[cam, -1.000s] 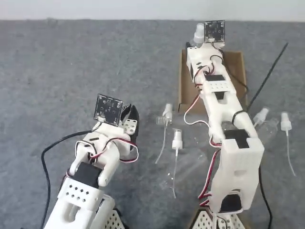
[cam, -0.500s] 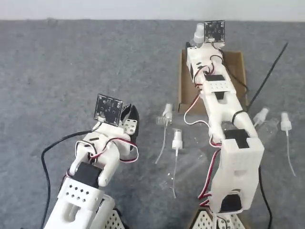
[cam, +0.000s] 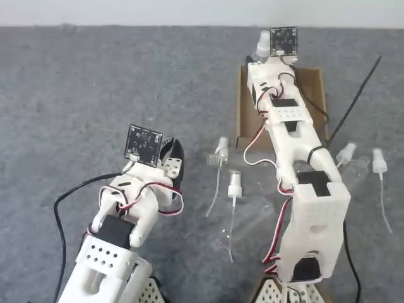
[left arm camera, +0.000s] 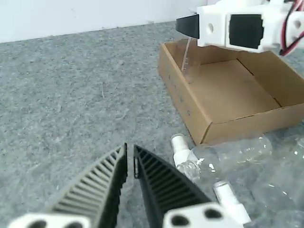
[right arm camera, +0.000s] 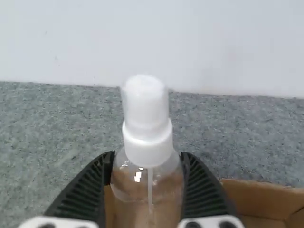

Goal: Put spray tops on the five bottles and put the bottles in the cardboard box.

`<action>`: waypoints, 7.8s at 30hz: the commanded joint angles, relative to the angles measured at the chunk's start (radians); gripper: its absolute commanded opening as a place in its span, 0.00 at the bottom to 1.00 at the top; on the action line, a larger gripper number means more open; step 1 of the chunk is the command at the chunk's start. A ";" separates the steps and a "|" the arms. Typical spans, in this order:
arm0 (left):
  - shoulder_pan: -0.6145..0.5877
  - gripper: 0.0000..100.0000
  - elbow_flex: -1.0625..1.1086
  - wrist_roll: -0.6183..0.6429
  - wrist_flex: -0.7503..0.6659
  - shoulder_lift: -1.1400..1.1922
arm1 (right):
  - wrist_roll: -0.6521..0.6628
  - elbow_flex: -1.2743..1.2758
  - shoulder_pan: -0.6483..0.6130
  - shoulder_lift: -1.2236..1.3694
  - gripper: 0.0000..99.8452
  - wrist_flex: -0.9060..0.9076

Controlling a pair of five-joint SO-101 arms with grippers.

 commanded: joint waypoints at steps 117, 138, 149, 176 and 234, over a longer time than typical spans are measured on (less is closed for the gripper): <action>0.110 0.02 -0.286 -0.167 0.285 0.238 | 0.750 0.497 0.714 -0.452 0.04 1.052; 0.104 0.15 -1.075 -0.224 0.287 1.278 | 0.888 0.629 0.748 -0.449 0.04 0.866; 0.115 0.18 -1.227 -0.224 0.299 1.531 | 0.888 0.628 0.750 -0.450 0.04 0.866; -0.071 0.01 -0.921 -0.324 0.425 1.315 | 0.888 0.632 0.753 -0.449 0.04 0.872; -0.052 0.02 -0.424 -0.203 0.342 0.789 | 0.882 0.698 0.786 -0.526 0.04 0.877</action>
